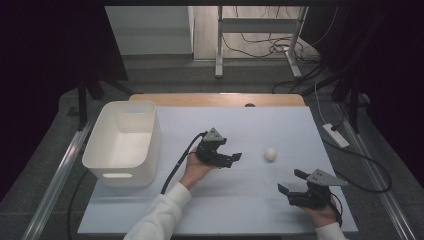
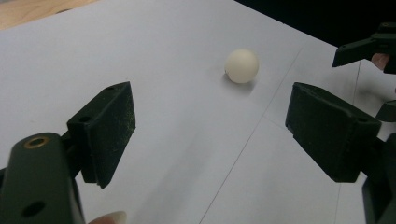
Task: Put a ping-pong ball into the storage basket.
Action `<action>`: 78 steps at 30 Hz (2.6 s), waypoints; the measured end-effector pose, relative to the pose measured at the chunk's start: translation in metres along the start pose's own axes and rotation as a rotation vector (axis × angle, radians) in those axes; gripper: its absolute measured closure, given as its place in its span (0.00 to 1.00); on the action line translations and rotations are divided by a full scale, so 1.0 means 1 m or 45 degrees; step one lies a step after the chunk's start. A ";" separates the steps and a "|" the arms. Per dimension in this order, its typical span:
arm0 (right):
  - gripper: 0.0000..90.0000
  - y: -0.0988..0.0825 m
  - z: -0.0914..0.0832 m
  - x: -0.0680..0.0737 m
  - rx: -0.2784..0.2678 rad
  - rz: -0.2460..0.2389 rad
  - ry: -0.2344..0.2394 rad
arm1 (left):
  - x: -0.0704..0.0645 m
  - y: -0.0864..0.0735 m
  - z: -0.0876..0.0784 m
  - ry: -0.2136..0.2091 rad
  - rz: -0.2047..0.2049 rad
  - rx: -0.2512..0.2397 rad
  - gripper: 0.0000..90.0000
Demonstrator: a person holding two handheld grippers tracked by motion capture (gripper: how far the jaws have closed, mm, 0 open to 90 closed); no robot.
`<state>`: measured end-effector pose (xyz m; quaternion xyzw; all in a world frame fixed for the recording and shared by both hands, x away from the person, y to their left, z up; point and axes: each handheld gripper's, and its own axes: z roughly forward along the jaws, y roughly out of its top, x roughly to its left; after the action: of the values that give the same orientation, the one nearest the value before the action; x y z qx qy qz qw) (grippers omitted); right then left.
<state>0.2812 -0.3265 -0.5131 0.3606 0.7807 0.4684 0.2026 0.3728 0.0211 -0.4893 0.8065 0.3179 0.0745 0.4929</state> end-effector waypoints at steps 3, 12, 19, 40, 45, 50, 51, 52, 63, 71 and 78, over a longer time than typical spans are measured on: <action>0.16 0.000 0.000 0.000 0.001 0.000 -0.001 | 0.000 0.000 0.003 -0.002 0.002 0.009 0.18; 0.16 -0.001 -0.002 0.000 -0.009 0.004 0.000 | -0.001 0.002 0.013 -0.010 0.009 0.022 0.19; 0.16 -0.001 -0.002 0.000 -0.007 0.002 0.002 | -0.002 0.002 0.022 -0.037 -0.003 0.034 0.19; 0.16 -0.001 -0.003 0.000 -0.011 0.001 0.008 | -0.007 0.007 0.043 -0.042 0.034 0.052 0.19; 0.16 -0.001 -0.004 0.001 -0.013 0.002 0.006 | -0.010 0.008 0.048 -0.045 0.033 0.059 0.19; 0.16 -0.002 -0.005 0.000 -0.013 0.007 0.005 | -0.012 0.010 0.051 -0.050 0.048 0.065 0.19; 0.16 -0.002 -0.005 0.000 -0.013 0.007 0.005 | -0.013 0.010 0.052 -0.051 0.048 0.065 0.19; 0.16 -0.002 -0.005 0.000 -0.012 0.007 0.004 | -0.013 0.010 0.053 -0.053 0.047 0.066 0.19; 0.16 -0.002 -0.005 0.000 -0.013 0.008 -0.002 | -0.019 0.012 0.062 -0.055 0.076 0.099 0.19; 0.16 -0.002 -0.006 0.000 -0.014 0.010 -0.010 | -0.018 0.013 0.066 -0.064 0.062 0.099 0.19; 0.16 -0.002 -0.006 0.000 -0.015 0.011 -0.010 | -0.019 0.011 0.072 -0.071 0.063 0.107 0.19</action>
<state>0.2765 -0.3310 -0.5121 0.3646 0.7755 0.4725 0.2057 0.3937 -0.0473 -0.5120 0.8359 0.2868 0.0510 0.4652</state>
